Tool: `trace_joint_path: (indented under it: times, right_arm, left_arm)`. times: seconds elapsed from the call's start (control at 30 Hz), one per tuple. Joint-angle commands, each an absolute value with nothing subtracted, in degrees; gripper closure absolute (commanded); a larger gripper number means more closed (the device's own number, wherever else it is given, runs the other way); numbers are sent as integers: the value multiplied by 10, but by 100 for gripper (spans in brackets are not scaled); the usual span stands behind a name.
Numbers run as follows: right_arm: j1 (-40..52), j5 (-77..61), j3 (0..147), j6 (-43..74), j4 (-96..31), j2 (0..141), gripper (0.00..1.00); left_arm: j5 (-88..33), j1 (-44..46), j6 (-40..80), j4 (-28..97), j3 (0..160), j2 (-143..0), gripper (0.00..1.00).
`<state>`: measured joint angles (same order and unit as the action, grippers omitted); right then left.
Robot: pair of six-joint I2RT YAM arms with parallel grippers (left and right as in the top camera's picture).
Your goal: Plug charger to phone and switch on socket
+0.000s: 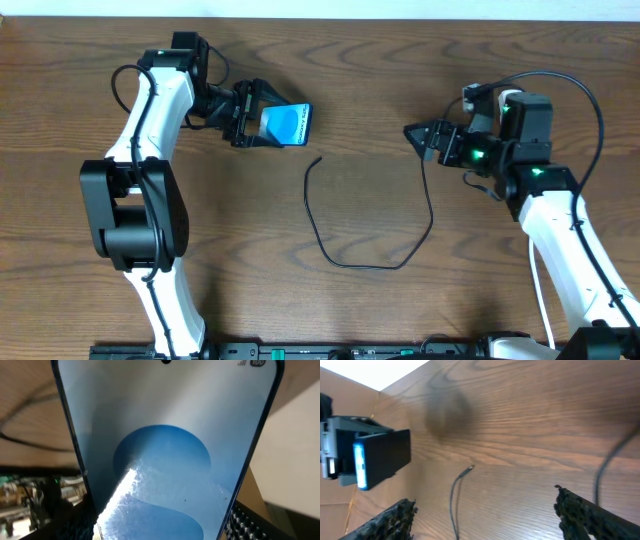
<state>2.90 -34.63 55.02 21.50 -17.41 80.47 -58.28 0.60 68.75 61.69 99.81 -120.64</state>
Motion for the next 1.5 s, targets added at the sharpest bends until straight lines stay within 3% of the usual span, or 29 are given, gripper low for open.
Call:
trace_joint_path:
  times: [0.0,0.57,0.77,1.07,1.47]
  right_arm:
    - [67,-324,564,244,-159,819,15]
    - [232,-321,767,280,-157,1014,24]
    - [274,-317,772,314,-134,1039,28]
    - [317,-254,772,369,-140,1043,44]
    - [349,-210,771,405,-133,1078,53]
  left_arm:
    - [-516,16,680,620,1013,-1188,35]
    - [-453,32,678,621,1013,-1188,36]
    - [-453,35,678,621,1013,-1188,35]
    - [-454,36,678,621,1013,-1188,35]
    - [-454,36,678,621,1013,-1188,35]
